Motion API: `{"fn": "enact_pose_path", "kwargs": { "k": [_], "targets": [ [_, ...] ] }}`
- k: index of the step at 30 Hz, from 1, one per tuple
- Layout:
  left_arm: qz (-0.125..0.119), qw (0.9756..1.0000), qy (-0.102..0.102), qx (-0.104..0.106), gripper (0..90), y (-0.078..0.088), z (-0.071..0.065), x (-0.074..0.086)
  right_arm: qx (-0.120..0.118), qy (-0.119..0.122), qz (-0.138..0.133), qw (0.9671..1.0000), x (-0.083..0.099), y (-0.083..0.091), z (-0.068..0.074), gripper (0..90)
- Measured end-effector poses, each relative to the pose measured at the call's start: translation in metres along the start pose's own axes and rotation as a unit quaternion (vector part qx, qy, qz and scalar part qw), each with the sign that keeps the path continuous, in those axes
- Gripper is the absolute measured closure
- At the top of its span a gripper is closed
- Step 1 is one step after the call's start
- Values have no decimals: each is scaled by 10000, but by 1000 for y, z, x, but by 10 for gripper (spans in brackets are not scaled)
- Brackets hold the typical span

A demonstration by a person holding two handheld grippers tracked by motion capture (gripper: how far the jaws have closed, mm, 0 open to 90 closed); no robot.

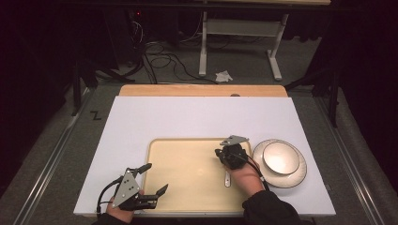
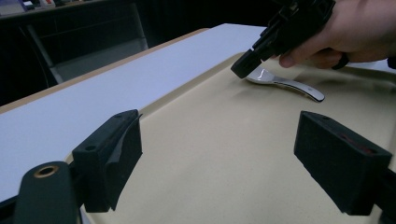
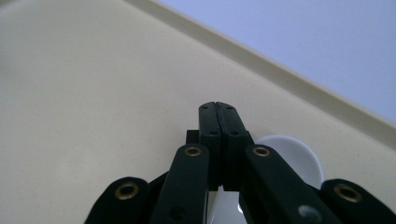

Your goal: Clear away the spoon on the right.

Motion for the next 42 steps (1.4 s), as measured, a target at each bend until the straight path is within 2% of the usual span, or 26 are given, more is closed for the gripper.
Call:
{"fn": "enact_pose_path", "kwargs": {
  "k": [4,5,6,7,8,9,11,12,13,15,16,17,18,19,20,22,25,30,31,33,34,39,42],
  "targets": [
    [14,10000,-1,14,158,-1,0,0,-109,13,-163,9998,-3,10,4,867],
    [9,10000,0,13,158,0,-1,0,-174,51,-212,9996,-3,13,6,837],
    [7,10000,-3,12,158,0,-1,0,-379,138,-384,9984,-5,21,13,733],
    [6,10000,-1,9,158,0,0,0,-379,138,-384,9984,-5,21,13,733],
    [0,10000,12,4,158,0,0,0,-448,167,-455,9978,-5,24,15,668],
    [-4,10000,19,-1,158,0,0,0,-571,222,-629,9961,-7,31,19,597],
    [2,10000,18,-9,158,0,1,1,-656,305,-856,9937,-8,41,23,478],
    [17,10000,13,-14,158,0,1,1,-718,362,-1062,9911,-8,52,25,369],
    [19,10000,14,-17,158,0,1,1,-718,362,-1062,9911,-8,52,25,369],
    [22,10000,8,-20,158,0,1,1,-702,346,-1315,9882,-3,66,24,227],
    [22,10000,10,-23,158,0,1,1,-702,346,-1315,9882,-3,66,24,227],
    [24,10000,15,-24,158,0,1,1,-724,327,-1370,9874,-2,69,24,183],
    [17,10000,26,-27,158,0,1,1,-742,252,-1521,9853,4,80,21,135],
    [15,10000,38,-32,158,0,1,1,-742,252,-1521,9853,4,80,21,135],
    [19,10000,44,-46,158,0,2,1,-780,189,-1682,9825,9,90,19,89],
    [25,10000,57,-55,158,-1,2,2,-810,155,-1812,9800,15,100,16,41],
    [45,9999,68,-72,158,0,3,3,-787,131,-1847,9795,24,108,10,8],
    [62,9999,74,-97,158,0,3,4,-523,171,-1950,9793,55,123,-5,6],
    [64,9999,88,-106,158,0,3,4,-523,171,-1950,9793,55,123,-5,6],
    [67,9999,98,-124,158,0,4,4,-434,111,-2039,9780,72,126,-12,6],
    [68,9999,99,-122,158,-1,4,4,-423,-5,-2041,9780,82,127,-19,6],
    [113,9999,81,-101,158,-4,3,4,-407,-124,-2094,9769,88,129,-27,6],
    [114,9999,55,-106,158,-4,3,4,-383,-118,-2032,9783,88,125,-29,6]
  ]
}}
Point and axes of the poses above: each handheld gripper's, and its own axes: y roughly backward along the jaws, x roughly out of its underside, z roughly to its left, the point moved 9 cm from there along -y, roughly forward along the jaws, and after that the axes turned 11 degrees about z, right-handed, at the moved point
